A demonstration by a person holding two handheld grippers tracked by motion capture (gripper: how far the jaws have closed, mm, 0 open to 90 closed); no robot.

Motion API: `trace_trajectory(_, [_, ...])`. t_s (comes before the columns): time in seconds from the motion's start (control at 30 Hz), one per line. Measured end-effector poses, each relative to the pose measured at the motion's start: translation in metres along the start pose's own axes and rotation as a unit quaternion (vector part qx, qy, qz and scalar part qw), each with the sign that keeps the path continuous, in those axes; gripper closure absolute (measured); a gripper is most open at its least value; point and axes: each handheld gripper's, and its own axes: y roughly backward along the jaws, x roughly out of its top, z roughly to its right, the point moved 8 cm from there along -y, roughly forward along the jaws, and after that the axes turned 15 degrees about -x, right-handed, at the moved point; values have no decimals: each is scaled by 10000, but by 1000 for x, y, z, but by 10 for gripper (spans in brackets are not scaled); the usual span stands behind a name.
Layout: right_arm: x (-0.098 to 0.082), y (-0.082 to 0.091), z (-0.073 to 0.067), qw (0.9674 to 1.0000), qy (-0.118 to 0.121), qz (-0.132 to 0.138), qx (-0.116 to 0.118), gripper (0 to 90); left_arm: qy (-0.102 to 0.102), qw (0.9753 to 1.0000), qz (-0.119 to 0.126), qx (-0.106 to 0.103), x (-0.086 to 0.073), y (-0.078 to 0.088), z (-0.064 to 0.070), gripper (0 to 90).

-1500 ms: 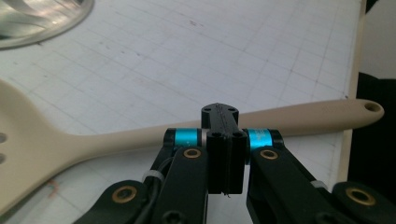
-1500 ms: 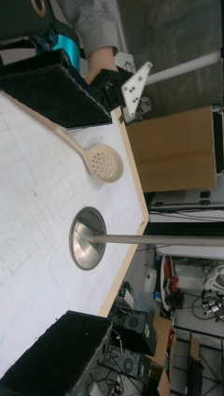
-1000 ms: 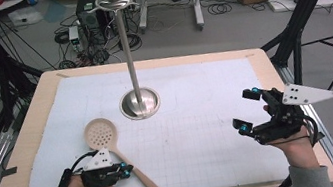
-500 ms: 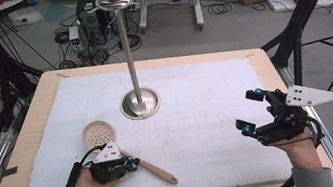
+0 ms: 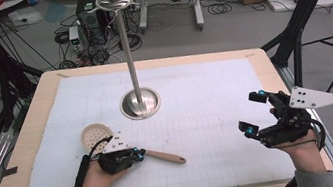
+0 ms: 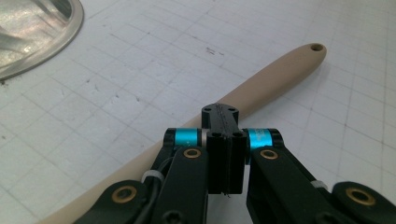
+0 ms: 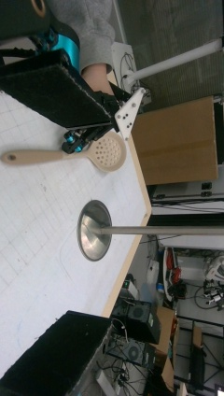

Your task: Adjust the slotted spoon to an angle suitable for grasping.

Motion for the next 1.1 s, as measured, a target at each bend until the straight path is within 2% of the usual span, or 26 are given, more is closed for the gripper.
trace_trajectory(0.1, [0, 4, 1, 10000, 6, 5, -39, 31, 96, 9999, 76, 11, 2, -2, -3, 898])
trace_trajectory(0.27, [-1, 6, 4, 10000, -18, 21, -85, 31, 66, 9998, 189, 21, 7, 0, -2, 898])
trace_trajectory(0.37, [-3, 5, 4, 10000, -2, -35, -93, 31, 43, 9994, 274, 190, 12, 9, -8, 897])
trace_trajectory(0.47, [-5, 3, 4, 9999, -2, -70, -89, 31, 80, 9991, 335, 259, 12, 15, -12, 898])
trace_trajectory(0.5, [-5, 3, 3, 9999, 7, -79, -78, 31, 163, 9980, 440, 412, 13, 23, -20, 898])
trace_trajectory(0.57, [-6, 2, 2, 9999, 22, -108, -79, 31, 244, 9970, 545, 502, 13, 30, -26, 898])
trace_trajectory(0.67, [-7, 0, 2, 9999, 42, -108, -74, 31, 289, 9964, 543, 588, 12, 34, -32, 898])
trace_trajectory(0.7, [-8, -1, 0, 9999, 48, -155, -47, 31, 344, 9957, 497, 697, 8, 36, -37, 898])
trace_trajectory(0.77, [-9, -3, -1, 9998, 47, -187, -36, 31, 385, 9954, 435, 763, 6, 35, -41, 898])
trace_trajectory(0.87, [-11, -4, -2, 9997, 71, -225, -9, 31, 387, 9955, 389, 776, 5, 33, -43, 898])
trace_trajectory(0.9, [-11, -5, -2, 9997, 67, -240, -7, 31, 330, 9959, 274, 802, 3, 31, -45, 898])
trace_trajectory(1.1, [-11, -2, 0, 9998, 24, -208, -20, 31, 352, 9957, 133, 841, -1, 27, -49, 898])
